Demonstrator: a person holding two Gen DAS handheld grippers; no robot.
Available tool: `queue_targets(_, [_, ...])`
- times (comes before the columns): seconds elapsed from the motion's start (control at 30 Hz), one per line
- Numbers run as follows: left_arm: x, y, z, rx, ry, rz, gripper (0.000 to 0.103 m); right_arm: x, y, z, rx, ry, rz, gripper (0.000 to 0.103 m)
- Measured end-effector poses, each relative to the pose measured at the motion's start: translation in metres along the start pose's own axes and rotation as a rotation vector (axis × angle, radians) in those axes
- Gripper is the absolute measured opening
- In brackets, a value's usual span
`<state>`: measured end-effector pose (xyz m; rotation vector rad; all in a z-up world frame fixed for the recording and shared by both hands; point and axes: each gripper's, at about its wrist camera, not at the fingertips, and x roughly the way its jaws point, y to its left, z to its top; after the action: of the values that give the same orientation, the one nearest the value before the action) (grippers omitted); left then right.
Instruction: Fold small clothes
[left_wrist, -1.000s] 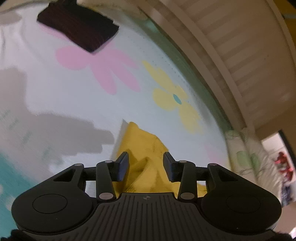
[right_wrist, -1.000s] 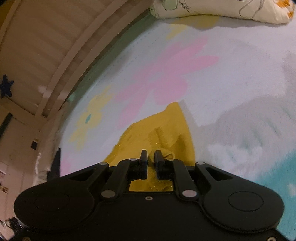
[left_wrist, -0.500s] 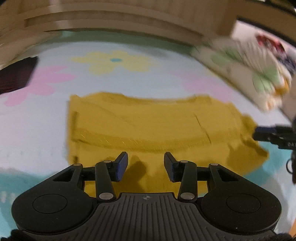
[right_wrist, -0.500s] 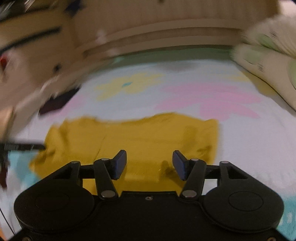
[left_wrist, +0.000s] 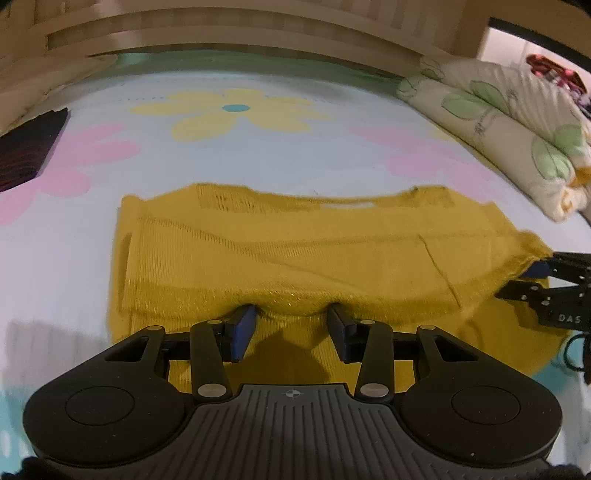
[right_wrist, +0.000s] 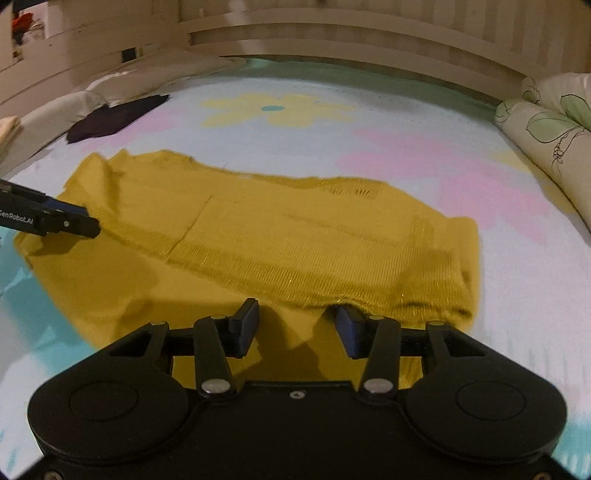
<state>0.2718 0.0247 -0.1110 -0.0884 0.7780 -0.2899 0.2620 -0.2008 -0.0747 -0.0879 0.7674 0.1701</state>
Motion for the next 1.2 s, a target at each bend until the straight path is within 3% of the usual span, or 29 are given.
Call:
queue_targets(0.27, [0.03, 0.032, 0.037, -0.156, -0.033, 0.012, 0.041, 0.035, -0.025, 0.041, 0.123, -0.017, -0.06, 0.054])
queue_targets(0.47, [0.04, 0.055, 0.061, -0.229, -0.085, 0.095, 0.041, 0.051, -0.053, 0.055, 0.267, -0.007, -0.087, 0.054])
queue_targets(0.57, [0.033, 0.065, 0.066, -0.279, -0.098, 0.101, 0.041, 0.046, -0.064, 0.055, 0.318, -0.021, -0.099, 0.054])
queue_targets(0.77, [0.02, 0.044, 0.063, -0.159, -0.07, 0.058, 0.042, 0.017, -0.091, 0.053, 0.407, -0.076, -0.083, 0.057])
queue_targets(0.97, [0.038, 0.004, 0.056, -0.022, 0.009, 0.012, 0.047, 0.019, -0.078, 0.053, 0.397, -0.03, 0.005, 0.062])
queue_targets(1.03, [0.048, -0.002, 0.057, -0.015, 0.013, 0.04, 0.055, 0.024, -0.064, 0.054, 0.348, -0.009, 0.017, 0.062])
queue_targets(1.2, [0.067, 0.008, 0.063, -0.104, -0.004, 0.069, 0.06, 0.038, -0.04, 0.053, 0.278, 0.038, 0.037, 0.062])
